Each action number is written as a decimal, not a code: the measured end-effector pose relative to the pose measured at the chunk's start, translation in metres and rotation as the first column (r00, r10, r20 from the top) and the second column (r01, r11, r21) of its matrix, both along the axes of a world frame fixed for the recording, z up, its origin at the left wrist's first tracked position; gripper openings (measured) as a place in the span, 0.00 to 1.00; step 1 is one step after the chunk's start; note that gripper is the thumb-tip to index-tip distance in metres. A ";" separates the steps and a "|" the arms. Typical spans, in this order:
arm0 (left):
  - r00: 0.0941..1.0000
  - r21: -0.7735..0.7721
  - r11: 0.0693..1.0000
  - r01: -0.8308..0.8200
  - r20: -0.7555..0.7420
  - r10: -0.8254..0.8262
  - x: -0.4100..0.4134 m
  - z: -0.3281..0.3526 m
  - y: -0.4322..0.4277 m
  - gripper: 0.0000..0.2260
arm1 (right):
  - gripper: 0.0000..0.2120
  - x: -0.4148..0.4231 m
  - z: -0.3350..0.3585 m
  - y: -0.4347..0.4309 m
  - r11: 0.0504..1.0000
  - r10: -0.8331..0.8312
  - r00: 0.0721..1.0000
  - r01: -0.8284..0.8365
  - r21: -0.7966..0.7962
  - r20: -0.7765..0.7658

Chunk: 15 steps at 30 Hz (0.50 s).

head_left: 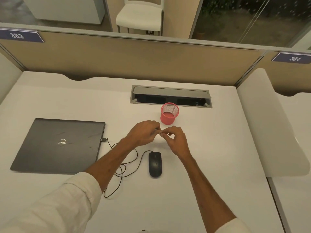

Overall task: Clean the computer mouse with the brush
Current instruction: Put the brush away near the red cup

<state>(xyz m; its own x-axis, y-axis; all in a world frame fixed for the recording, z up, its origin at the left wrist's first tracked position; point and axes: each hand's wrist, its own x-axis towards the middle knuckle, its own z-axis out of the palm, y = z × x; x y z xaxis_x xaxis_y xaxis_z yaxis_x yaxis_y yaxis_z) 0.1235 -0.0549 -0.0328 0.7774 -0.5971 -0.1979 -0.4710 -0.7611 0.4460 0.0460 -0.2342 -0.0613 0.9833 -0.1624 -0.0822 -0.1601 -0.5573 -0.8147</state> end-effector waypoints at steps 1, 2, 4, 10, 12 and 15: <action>1.000 -0.013 1.000 -0.011 0.004 0.011 0.002 -0.001 0.001 0.12 | 0.06 0.002 -0.001 -0.001 1.000 -0.008 1.000 0.008 0.026 0.001; 0.999 -0.037 0.999 -0.033 0.002 0.033 0.003 -0.003 0.001 0.13 | 0.05 0.004 -0.002 -0.002 0.998 -0.019 1.000 0.019 0.058 0.009; 0.995 -0.105 0.990 -0.095 -0.007 0.095 0.004 -0.009 0.004 0.17 | 0.04 0.008 -0.004 -0.004 0.988 -0.078 0.997 0.074 0.138 0.023; 0.991 -0.066 0.989 -0.134 0.016 0.135 0.000 -0.034 0.013 0.26 | 0.06 0.042 0.005 -0.023 0.899 -0.366 0.931 0.349 0.264 0.016; 0.993 0.015 0.993 -0.120 0.019 0.119 -0.001 -0.045 0.016 0.27 | 0.05 0.058 0.011 -0.031 0.860 -0.441 0.897 0.408 0.305 0.043; 0.995 0.101 0.990 -0.097 0.039 0.093 -0.002 -0.059 0.015 0.28 | 0.05 0.085 0.019 -0.037 0.821 -0.515 0.855 0.467 0.328 0.070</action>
<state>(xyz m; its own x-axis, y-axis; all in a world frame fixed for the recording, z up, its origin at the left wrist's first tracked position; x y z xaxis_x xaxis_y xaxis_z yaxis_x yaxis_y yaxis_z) 0.1219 -0.0402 -0.0917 0.8369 -0.4978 -0.2274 -0.4076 -0.8442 0.3480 0.1307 -0.2711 -0.0422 0.7830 -0.6189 -0.0617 -0.2130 -0.1736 -0.9615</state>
